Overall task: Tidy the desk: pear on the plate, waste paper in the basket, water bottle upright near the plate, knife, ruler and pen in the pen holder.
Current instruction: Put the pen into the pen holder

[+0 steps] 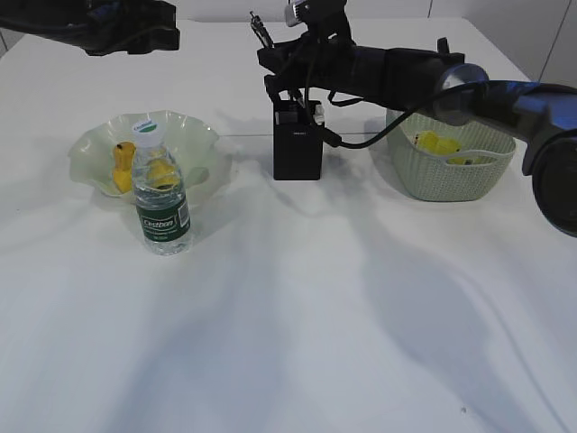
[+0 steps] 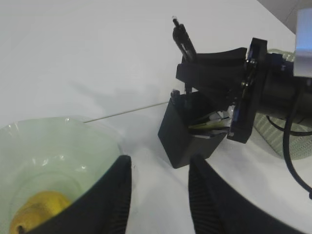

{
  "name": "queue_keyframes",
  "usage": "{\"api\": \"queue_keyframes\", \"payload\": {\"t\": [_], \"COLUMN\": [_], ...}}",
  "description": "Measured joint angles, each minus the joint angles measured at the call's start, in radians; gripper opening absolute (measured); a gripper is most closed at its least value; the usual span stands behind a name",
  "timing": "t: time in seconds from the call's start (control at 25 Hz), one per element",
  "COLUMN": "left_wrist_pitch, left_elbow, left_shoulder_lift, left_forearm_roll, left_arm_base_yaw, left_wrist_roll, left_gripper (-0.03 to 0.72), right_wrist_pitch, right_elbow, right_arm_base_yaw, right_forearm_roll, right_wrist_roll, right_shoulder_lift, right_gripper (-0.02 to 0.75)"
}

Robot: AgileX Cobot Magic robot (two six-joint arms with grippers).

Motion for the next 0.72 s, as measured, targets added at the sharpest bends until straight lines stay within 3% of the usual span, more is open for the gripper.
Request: {"api": "queue_keyframes", "payload": {"t": [0.4, 0.72], "left_wrist_pitch": [-0.064, -0.091], "left_elbow": [0.0, 0.0], "left_shoulder_lift": [0.0, 0.0], "left_forearm_roll": [0.095, 0.272], "left_arm_base_yaw": [-0.042, -0.053], "left_wrist_roll": [-0.098, -0.249], "left_gripper": [0.276, 0.276], "right_wrist_pitch": [0.004, 0.004], "right_elbow": [-0.098, -0.113], "right_arm_base_yaw": [0.0, 0.0], "right_forearm_roll": [0.0, 0.0], "right_wrist_roll": [0.007, 0.01], "right_shoulder_lift": [0.086, 0.102], "right_gripper": [0.073, 0.073]}}
